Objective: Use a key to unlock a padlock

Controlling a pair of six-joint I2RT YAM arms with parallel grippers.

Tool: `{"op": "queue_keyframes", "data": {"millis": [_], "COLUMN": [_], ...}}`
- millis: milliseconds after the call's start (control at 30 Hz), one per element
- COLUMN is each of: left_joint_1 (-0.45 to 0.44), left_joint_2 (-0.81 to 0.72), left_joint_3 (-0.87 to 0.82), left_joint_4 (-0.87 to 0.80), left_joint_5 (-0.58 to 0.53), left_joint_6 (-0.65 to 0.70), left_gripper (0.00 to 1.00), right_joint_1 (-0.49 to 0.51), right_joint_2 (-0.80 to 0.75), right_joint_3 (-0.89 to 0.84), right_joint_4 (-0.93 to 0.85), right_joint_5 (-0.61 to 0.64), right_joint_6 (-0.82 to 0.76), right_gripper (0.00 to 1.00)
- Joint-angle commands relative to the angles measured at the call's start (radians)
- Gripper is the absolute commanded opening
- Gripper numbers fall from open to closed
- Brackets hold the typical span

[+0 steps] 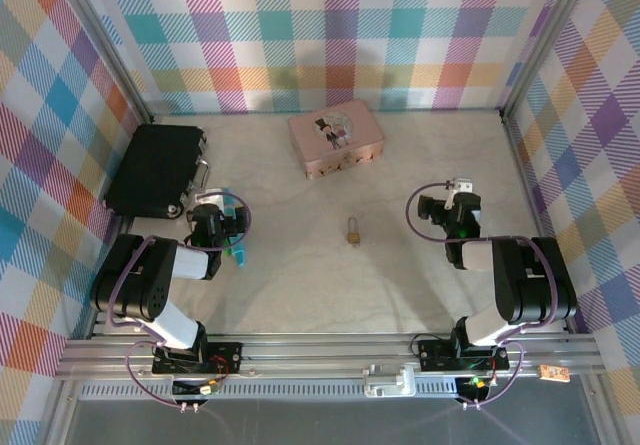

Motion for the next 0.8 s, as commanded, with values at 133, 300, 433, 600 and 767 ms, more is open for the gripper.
{"op": "queue_keyframes", "data": {"millis": [133, 300, 433, 600, 767], "left_joint_1": [0.017, 0.019, 0.019, 0.019, 0.019], "left_joint_2": [-0.001, -0.001, -0.001, -0.003, -0.002], "left_joint_3": [0.031, 0.031, 0.031, 0.029, 0.03], "left_joint_4": [0.047, 0.047, 0.047, 0.05, 0.048], "left_joint_5": [0.029, 0.031, 0.031, 0.031, 0.031], "left_joint_6": [-0.012, -0.011, -0.014, -0.013, -0.013], "left_gripper": [1.0, 1.0, 1.0, 1.0, 1.0], "right_joint_1": [-0.007, -0.007, -0.008, -0.008, -0.008], "right_joint_2": [0.005, 0.002, 0.004, 0.004, 0.004], "right_joint_3": [-0.008, 0.004, 0.004, 0.004, 0.001], "right_joint_4": [0.112, 0.086, 0.087, 0.086, 0.09], "right_joint_5": [-0.037, -0.089, -0.089, -0.088, -0.088], "right_joint_6": [-0.011, -0.032, -0.031, -0.031, -0.032], "right_gripper": [0.99, 0.99, 0.99, 0.99, 0.99]}}
